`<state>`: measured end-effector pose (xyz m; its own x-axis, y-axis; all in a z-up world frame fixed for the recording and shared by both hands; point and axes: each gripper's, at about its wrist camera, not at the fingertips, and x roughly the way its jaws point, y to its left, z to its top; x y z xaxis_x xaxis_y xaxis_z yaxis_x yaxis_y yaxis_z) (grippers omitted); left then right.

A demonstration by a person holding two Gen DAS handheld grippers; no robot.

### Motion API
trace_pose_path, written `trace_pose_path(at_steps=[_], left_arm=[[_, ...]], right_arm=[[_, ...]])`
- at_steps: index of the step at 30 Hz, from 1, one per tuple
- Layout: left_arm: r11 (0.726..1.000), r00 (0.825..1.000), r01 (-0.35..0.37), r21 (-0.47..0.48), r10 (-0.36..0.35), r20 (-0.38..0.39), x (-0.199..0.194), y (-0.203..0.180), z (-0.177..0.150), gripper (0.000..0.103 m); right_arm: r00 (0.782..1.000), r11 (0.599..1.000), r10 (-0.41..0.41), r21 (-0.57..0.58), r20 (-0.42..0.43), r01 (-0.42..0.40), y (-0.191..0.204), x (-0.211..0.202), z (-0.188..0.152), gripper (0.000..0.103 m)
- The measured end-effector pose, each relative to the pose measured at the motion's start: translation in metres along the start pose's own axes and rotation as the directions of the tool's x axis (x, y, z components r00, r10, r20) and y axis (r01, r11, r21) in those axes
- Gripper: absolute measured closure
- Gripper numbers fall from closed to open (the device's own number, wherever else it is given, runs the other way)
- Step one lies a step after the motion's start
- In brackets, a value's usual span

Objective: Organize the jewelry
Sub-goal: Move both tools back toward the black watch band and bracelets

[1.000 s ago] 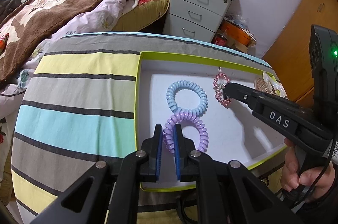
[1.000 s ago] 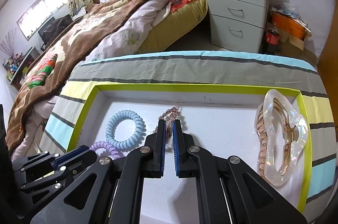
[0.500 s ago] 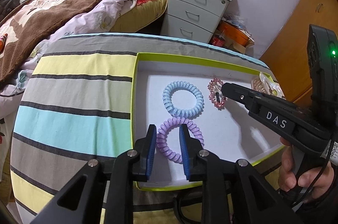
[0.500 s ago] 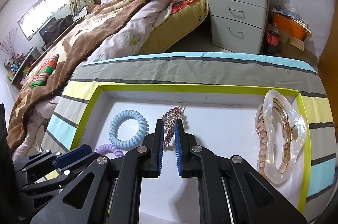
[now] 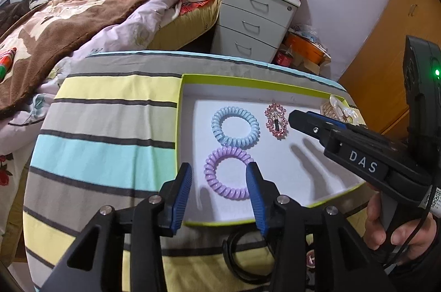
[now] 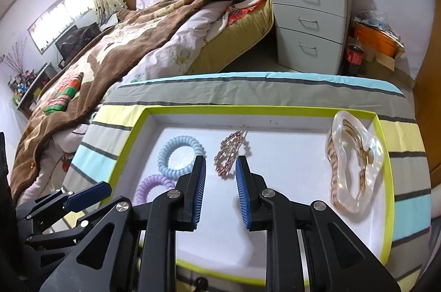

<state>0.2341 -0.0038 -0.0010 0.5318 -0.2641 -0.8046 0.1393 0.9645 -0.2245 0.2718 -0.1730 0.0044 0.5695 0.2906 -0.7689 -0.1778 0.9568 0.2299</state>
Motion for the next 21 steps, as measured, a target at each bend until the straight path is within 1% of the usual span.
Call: trace_pose_path(at_steps=[6, 12, 18, 21], left_arm=[[1.0, 0.999, -0.02, 0.011, 0.019, 0.029, -0.022, -0.002, -0.011, 0.059], [1.0, 0.998, -0.005, 0.003, 0.005, 0.057, -0.044, 0.001, -0.026, 0.057], [0.999, 0.997, 0.024, -0.029, -0.022, 0.074, -0.061, 0.008, -0.045, 0.054], [0.998, 0.997, 0.035, -0.045, -0.032, 0.074, -0.065, 0.01, -0.053, 0.053]], right_arm=[[1.0, 1.0, 0.002, -0.006, 0.03, -0.002, 0.005, -0.024, -0.013, 0.08], [0.997, 1.0, 0.003, -0.023, 0.072, -0.002, 0.009, -0.055, -0.038, 0.079], [0.998, 0.999, -0.029, 0.014, 0.061, 0.029, -0.002, -0.069, -0.073, 0.078], [0.998, 0.998, -0.045, 0.041, 0.035, 0.044, -0.011, -0.068, -0.087, 0.076]])
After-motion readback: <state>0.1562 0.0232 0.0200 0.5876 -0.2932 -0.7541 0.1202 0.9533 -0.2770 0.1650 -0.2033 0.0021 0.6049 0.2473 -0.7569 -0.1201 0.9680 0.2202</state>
